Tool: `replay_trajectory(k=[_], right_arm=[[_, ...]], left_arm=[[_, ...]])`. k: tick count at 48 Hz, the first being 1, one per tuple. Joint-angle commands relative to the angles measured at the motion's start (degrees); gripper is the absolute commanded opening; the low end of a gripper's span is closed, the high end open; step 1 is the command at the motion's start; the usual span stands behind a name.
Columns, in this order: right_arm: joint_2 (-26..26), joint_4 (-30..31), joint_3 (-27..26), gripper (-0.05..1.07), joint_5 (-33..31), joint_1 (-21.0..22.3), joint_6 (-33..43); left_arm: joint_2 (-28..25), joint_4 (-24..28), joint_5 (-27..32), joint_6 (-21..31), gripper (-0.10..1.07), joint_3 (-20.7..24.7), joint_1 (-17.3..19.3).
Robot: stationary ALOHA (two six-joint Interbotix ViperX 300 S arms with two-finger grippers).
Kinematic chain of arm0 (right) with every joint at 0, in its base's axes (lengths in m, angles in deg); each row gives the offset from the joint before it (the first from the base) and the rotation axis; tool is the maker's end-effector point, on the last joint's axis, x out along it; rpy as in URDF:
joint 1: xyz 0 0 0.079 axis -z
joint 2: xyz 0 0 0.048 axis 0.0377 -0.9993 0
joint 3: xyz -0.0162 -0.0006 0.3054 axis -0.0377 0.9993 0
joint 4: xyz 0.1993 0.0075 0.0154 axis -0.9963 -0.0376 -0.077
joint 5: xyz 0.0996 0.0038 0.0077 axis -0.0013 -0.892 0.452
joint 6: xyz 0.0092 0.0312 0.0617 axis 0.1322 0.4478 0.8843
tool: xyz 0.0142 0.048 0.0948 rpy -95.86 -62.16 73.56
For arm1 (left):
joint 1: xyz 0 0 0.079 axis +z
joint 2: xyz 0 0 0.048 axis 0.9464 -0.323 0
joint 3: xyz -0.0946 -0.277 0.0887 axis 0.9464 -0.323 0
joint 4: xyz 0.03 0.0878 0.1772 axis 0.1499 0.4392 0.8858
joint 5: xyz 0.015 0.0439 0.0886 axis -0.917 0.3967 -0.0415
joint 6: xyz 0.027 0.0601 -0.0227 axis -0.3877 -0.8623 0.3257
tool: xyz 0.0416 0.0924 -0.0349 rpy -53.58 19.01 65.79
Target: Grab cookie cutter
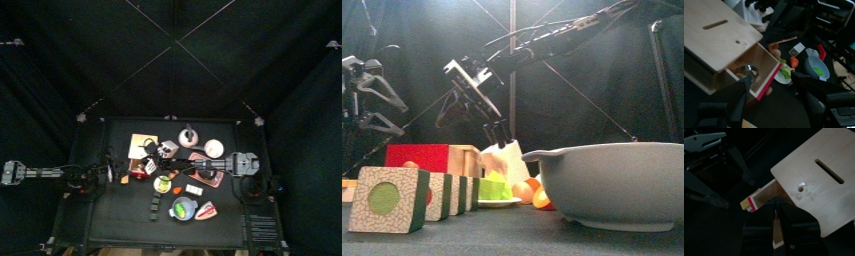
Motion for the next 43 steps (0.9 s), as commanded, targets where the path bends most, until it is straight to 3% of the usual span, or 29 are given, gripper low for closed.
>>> replay_trajectory(k=[1,8,29,43], right_arm=[[0.62,-0.09,-2.2,0.59,-0.79,-0.35,-0.09],[-0.88,0.0,-3.43,0.7,-3.16,-0.79,-0.09],[-6.77,-0.18,-9.4,0.73,-9.05,-0.35,-0.18],[-7.82,-1.14,-9.93,0.59,-10.37,-0.35,-0.18]], left_arm=[[-0.09,-0.7,-2.64,-0.09,0.96,0.88,2.9],[-0.09,-2.11,-5.63,-0.18,0.96,0.7,6.77],[-0.09,-3.69,-5.19,-0.09,0.96,-1.05,6.68],[-0.09,-3.69,-5.1,-0.09,0.96,-1.14,6.77]])
